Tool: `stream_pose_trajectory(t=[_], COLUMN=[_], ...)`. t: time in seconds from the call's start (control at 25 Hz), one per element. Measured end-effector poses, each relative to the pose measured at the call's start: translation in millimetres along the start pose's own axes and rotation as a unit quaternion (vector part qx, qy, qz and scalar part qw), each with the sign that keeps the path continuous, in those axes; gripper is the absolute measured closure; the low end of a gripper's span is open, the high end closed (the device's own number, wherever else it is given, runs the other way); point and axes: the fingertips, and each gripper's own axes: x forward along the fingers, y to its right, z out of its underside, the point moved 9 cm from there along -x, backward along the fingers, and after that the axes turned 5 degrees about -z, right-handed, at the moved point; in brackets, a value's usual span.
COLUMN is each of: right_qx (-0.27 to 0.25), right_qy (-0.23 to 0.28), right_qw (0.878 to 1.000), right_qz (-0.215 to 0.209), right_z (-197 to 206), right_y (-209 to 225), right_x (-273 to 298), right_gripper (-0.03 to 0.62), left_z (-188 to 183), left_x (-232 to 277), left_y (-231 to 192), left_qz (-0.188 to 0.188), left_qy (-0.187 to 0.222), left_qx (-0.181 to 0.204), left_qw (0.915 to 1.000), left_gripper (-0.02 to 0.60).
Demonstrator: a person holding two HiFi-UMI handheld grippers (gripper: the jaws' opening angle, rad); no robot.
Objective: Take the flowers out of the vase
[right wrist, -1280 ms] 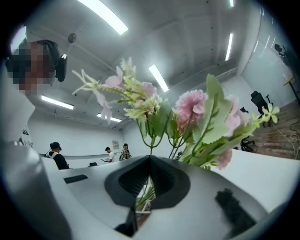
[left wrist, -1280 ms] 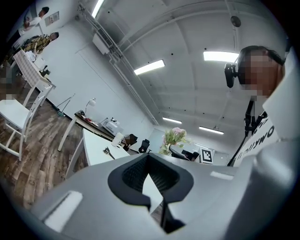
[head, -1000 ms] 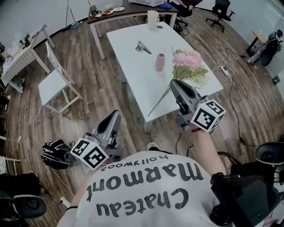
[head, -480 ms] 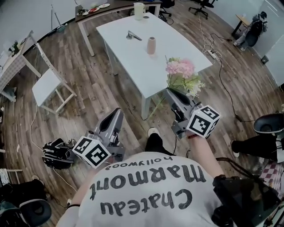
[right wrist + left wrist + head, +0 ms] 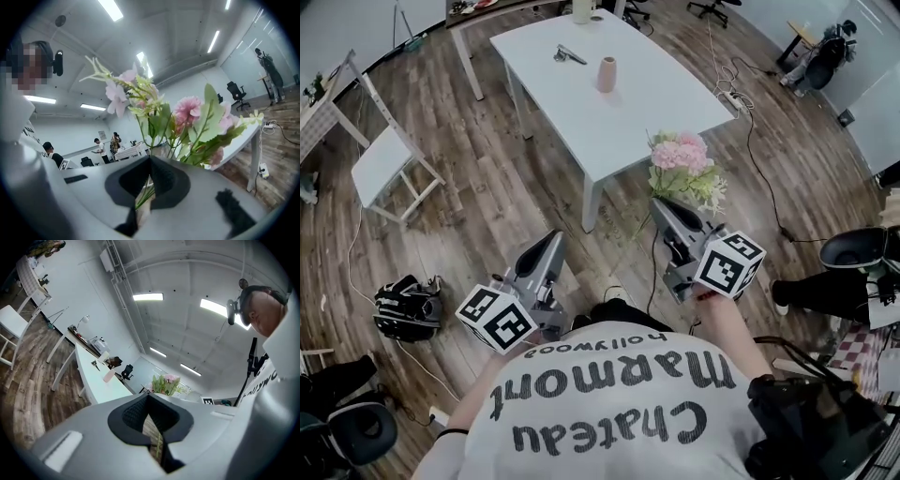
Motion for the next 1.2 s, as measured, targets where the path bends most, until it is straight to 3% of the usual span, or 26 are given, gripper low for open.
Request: stream_pose_trajectory(t=[0.72, 1.2], right_qx=[-0.05, -0.013], right_qy=[-0.04, -0.03], right_qw=[0.997, 0.998], right_qz=[-0.034, -0.048], right_z=[-24.2, -17.1], right_y=[12.3, 24.3], right_x=[-36.0, -52.2], right_gripper=[0.579, 0.579], left_z=[25.2, 36.3], left_x=[11.7, 5.4], left_y=[47.3, 64.7], left_qz=[-0.042, -0.063], left_qy=[0.021, 0.013], left_qx=[-0.005, 0.002], left_qw=[0.9989, 0.9979], left_gripper=[0.577, 0.577])
